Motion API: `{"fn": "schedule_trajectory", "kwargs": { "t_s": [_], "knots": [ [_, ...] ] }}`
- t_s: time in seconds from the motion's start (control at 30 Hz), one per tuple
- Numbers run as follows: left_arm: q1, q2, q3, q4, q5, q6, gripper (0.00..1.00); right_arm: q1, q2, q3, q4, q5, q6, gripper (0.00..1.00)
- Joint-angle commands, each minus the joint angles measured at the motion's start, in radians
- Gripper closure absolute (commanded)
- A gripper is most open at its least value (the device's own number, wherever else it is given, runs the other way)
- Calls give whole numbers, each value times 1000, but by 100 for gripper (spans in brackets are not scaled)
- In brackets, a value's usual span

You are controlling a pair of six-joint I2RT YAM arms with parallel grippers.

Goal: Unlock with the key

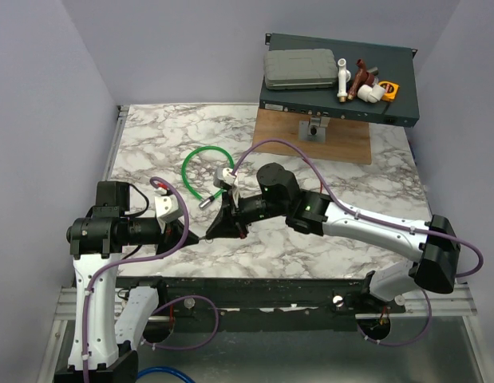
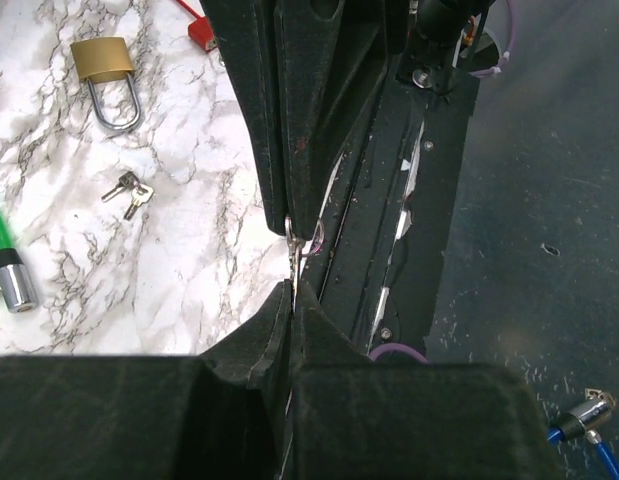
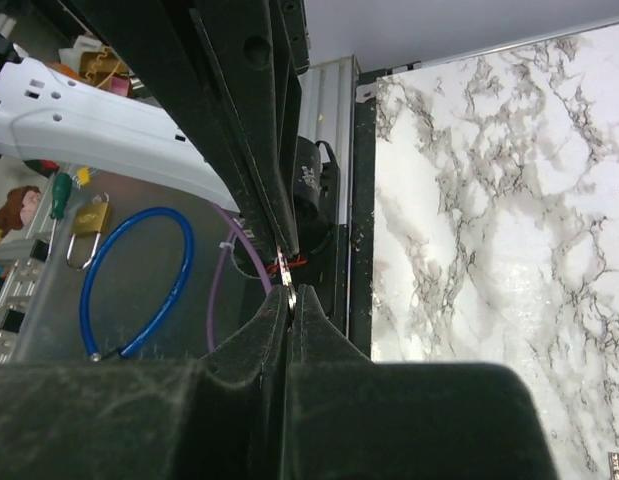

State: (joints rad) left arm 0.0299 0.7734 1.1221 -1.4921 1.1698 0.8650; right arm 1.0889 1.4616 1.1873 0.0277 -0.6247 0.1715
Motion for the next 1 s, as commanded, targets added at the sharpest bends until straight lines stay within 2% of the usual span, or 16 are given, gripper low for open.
{"fn": "schedule_trajectory", "kwargs": {
  "t_s": [0.0,0.17,0.2,0.23,0.3,0.37,0.47,0.7,0.77,0.87,0.97],
  "knots": [
    [-11,7,31,-8,9,-9,100,-1,-11,0,13,-9,-1,99],
    [-14,10,37,4,23,-30,100,-1,-39,-51,73,26,50,99],
    [-14,13,39,7,24,-37,97,-2,-51,-68,100,33,64,99],
    [-13,13,41,14,24,-49,89,-2,-65,-94,133,42,83,99],
    [-14,13,44,16,25,-60,66,-2,-100,-147,212,69,132,99],
    [-13,11,50,21,25,-65,51,-2,-124,-186,269,78,170,99],
    [-13,2,61,32,27,-75,42,-2,-140,-229,344,67,227,99],
    [-14,-51,48,101,84,-63,41,-2,-138,-283,488,48,325,99],
    [-13,-81,22,159,97,-70,46,-2,-135,-283,507,47,336,99],
    [-14,-119,-3,207,100,-85,62,-3,-140,-286,512,59,338,99],
    [-13,-118,-1,193,88,-75,68,-13,-160,-301,525,68,353,99]
  ]
}}
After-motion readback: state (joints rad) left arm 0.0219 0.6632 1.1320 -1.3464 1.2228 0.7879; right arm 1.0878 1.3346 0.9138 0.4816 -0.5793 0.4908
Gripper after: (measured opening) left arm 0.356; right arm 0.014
